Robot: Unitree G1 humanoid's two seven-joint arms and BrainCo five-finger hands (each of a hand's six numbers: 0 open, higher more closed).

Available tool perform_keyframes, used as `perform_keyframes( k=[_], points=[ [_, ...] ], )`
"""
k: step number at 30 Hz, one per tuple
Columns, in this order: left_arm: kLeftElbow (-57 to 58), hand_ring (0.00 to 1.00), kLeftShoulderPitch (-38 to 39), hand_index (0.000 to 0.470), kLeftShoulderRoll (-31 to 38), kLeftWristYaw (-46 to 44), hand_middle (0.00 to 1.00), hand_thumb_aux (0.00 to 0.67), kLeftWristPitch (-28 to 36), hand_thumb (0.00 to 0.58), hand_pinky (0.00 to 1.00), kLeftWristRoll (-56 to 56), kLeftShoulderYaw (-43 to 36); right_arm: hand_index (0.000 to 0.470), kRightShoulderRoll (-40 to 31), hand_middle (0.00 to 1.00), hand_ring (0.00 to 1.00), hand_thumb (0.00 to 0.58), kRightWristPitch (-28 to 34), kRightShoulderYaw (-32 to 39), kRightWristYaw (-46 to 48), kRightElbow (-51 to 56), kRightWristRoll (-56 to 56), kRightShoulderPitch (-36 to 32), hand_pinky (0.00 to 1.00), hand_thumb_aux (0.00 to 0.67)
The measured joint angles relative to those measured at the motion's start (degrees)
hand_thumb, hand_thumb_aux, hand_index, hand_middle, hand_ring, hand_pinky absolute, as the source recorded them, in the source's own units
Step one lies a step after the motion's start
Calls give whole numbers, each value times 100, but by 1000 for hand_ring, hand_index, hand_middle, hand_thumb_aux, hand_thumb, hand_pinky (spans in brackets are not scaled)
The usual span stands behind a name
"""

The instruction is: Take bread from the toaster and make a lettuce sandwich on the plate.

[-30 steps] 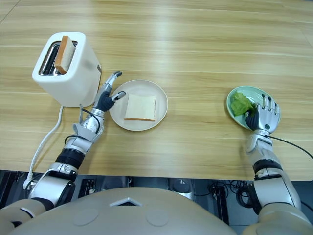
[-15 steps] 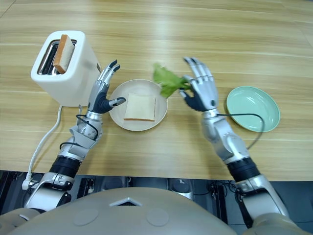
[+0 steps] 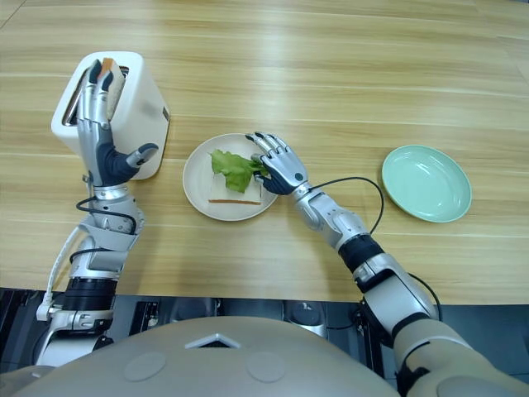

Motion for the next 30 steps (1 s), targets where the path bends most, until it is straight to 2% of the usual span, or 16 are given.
perform_keyframes(
  k=[4, 5, 6, 7, 8, 18, 25, 26, 27, 28, 29, 30],
  points=[
    [1, 0, -51, 0, 199, 31, 0, 0, 588, 0, 0, 217, 283, 460, 85, 0, 0, 580, -5, 96, -163, 690, -94, -239, 0, 670],
    [-2, 0, -78, 0, 222, 38, 0, 0, 738, 0, 0, 242, 376, 411, 97, 0, 0, 573, -2, 130, -186, 794, -105, -284, 0, 599],
    [-8, 0, -97, 0, 266, 42, 0, 0, 890, 0, 0, 273, 448, 258, 126, 0, 0, 468, 0, 150, -225, 885, -111, -329, 0, 376],
    [-14, 0, -114, 0, 334, 33, 0, 0, 1052, 0, 0, 333, 501, 47, 147, 0, 0, 112, 13, 184, -267, 959, -122, -383, 0, 68],
    [-15, 0, -140, 0, 387, 14, 0, 0, 1202, 0, 0, 370, 567, 0, 149, 0, 0, 0, 28, 197, -293, 1000, -142, -431, 0, 0],
    [683, 0, -545, 0, 1078, -538, 0, 0, 2224, 0, 0, 479, 567, 0, -95, 0, 0, 0, 368, 251, -359, 727, -355, -387, 0, 0],
    [1506, 0, -940, 0, 1447, -990, 0, 0, 2495, 0, 0, 474, 269, 0, -181, 0, 0, 0, 676, 270, -354, 296, -563, -262, 0, 0],
    [1589, 0, -968, 9, 1455, -1056, 0, 13, 2520, 23, 0, 468, 214, 0, -209, 0, 0, 0, 692, 269, -345, 206, -587, -213, 0, 0],
    [1740, 0, -1012, 123, 1488, -1156, 0, 179, 2548, 268, 0, 454, 101, 0, -269, 0, 0, 0, 734, 270, -332, 34, -610, -129, 0, 0],
    [1800, 0, -1026, 195, 1494, -1191, 0, 284, 2554, 387, 0, 436, 69, 0, -301, 0, 0, 0, 766, 270, -331, -71, -616, -72, 0, 0],
    [1822, 0, -1084, 247, 1505, -1232, 0, 360, 2546, 456, 0, 421, 15, 0, -380, 0, 0, 0, 797, 251, -320, -280, -623, 56, 0, 0],
    [1824, 0, -1117, 262, 1541, -1274, 0, 381, 2540, 472, 0, 415, -23, 0, -432, 0, 0, 0, 803, 244, -316, -428, -624, 139, 0, 0]
  ],
)
